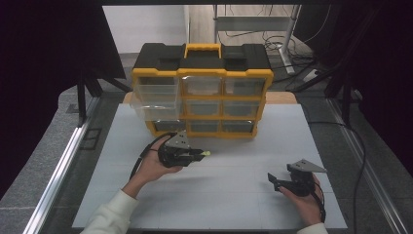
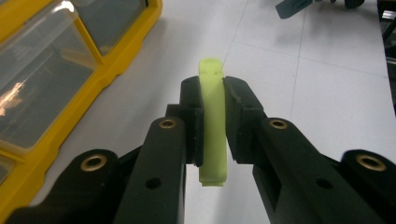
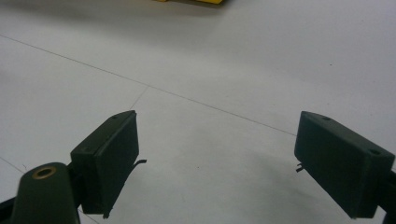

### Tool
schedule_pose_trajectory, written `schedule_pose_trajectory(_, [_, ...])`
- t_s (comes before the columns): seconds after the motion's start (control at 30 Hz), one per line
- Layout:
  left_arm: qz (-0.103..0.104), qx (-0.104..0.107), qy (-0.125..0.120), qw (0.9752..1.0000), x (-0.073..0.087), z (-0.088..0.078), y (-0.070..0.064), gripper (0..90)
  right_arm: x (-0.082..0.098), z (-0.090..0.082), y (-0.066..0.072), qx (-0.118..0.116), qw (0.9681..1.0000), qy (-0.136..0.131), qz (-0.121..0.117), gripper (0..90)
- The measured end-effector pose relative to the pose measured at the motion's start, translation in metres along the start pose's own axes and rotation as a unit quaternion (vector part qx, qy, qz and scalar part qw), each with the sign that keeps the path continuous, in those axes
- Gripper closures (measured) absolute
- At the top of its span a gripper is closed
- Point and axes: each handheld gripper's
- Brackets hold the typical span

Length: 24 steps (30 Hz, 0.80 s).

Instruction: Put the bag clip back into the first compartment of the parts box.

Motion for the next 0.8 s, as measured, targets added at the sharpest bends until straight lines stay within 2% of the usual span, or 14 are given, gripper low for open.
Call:
schedule_pose_trajectory(0.5, [0.001, -0.016, -0.021, 0.9996, -0.005, -0.014, -0.002, 77.7, 0.000, -0.001, 0.000, -0.001, 1.0000, -0.004, 0.002, 13.9])
schedule_pose_trajectory(0.8, [-0.012, -0.027, -0.038, 0.9988, -0.008, -0.026, -0.003, 77.6, 0.000, -0.001, 0.000, -0.001, 1.0000, -0.004, 0.000, 13.9])
Point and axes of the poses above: each handheld gripper's, and its own axes: z roughly forward along the jaws, x roughly out of its underside, y roughly to its left, and after that the axes turned 5 degrees about -z, right-handed
